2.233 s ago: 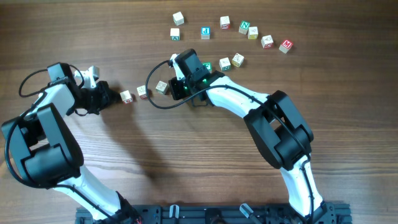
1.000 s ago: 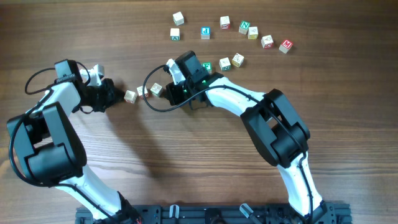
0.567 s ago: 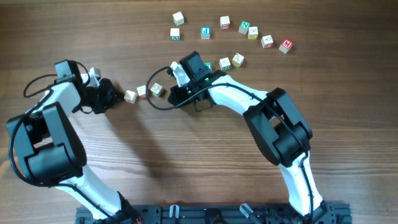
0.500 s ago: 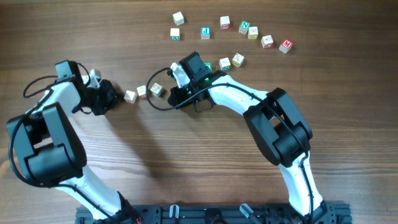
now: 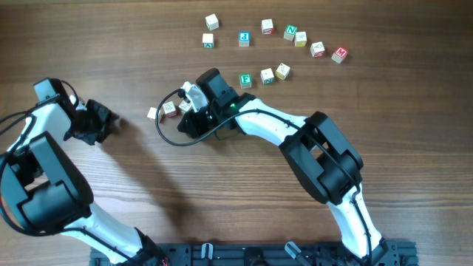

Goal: Form a horizontal line

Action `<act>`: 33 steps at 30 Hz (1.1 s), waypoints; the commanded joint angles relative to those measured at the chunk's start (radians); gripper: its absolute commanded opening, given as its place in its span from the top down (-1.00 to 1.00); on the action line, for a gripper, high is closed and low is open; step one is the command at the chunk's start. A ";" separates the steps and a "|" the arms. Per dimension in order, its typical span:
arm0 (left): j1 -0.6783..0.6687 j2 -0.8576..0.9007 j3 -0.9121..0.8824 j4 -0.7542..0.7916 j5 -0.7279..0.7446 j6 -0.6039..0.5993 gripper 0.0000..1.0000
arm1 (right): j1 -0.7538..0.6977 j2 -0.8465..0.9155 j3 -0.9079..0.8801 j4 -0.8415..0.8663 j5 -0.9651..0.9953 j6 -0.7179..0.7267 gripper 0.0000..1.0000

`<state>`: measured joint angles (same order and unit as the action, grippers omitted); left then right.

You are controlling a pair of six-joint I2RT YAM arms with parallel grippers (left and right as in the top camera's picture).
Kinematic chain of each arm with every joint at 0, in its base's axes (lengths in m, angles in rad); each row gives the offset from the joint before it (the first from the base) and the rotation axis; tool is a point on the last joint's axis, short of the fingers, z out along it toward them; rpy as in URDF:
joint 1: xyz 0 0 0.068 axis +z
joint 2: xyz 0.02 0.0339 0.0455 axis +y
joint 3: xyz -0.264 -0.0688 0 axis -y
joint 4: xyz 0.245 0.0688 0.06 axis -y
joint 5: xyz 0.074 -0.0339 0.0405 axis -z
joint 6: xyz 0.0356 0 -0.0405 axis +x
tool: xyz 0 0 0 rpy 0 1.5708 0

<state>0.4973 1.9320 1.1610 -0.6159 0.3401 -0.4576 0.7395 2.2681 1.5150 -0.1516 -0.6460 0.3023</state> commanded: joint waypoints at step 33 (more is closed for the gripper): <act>0.013 0.054 -0.043 -0.013 -0.140 0.001 -1.00 | 0.024 -0.115 0.458 -0.399 0.622 -0.066 0.91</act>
<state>0.4984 1.9118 1.1774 -0.6102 0.3004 -0.4587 0.7704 2.1704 1.9545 -0.5686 -0.1619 0.3569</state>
